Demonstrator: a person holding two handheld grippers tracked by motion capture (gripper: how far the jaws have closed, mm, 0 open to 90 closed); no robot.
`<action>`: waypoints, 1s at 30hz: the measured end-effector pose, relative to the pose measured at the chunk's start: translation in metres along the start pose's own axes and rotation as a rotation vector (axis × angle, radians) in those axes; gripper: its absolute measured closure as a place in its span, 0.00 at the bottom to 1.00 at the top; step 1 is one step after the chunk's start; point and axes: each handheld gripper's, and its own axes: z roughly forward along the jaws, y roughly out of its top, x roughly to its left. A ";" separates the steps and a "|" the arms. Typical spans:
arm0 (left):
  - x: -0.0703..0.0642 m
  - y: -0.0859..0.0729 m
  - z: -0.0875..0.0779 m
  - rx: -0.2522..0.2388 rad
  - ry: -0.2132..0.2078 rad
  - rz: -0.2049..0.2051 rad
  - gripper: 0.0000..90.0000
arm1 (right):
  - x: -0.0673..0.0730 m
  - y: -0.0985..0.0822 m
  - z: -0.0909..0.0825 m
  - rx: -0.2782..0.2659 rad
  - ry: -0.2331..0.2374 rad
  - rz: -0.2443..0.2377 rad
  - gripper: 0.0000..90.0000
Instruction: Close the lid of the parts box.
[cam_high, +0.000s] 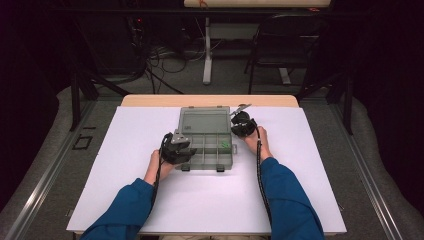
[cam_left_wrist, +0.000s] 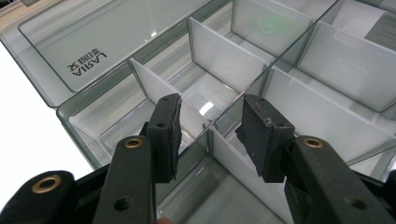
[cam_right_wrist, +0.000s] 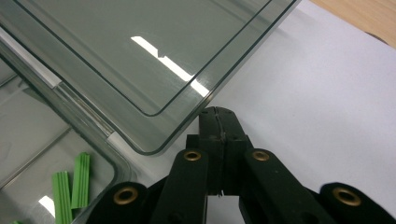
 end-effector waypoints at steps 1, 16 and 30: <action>0.000 0.000 0.000 0.000 0.000 0.000 0.65 | 0.000 0.000 0.000 0.001 0.001 0.004 1.00; 0.000 0.000 0.000 -0.003 -0.001 -0.004 0.65 | -0.001 0.002 -0.010 -0.081 -0.006 0.008 1.00; 0.000 0.000 0.000 -0.004 -0.001 -0.008 0.65 | -0.001 0.004 -0.020 -0.140 -0.010 -0.011 1.00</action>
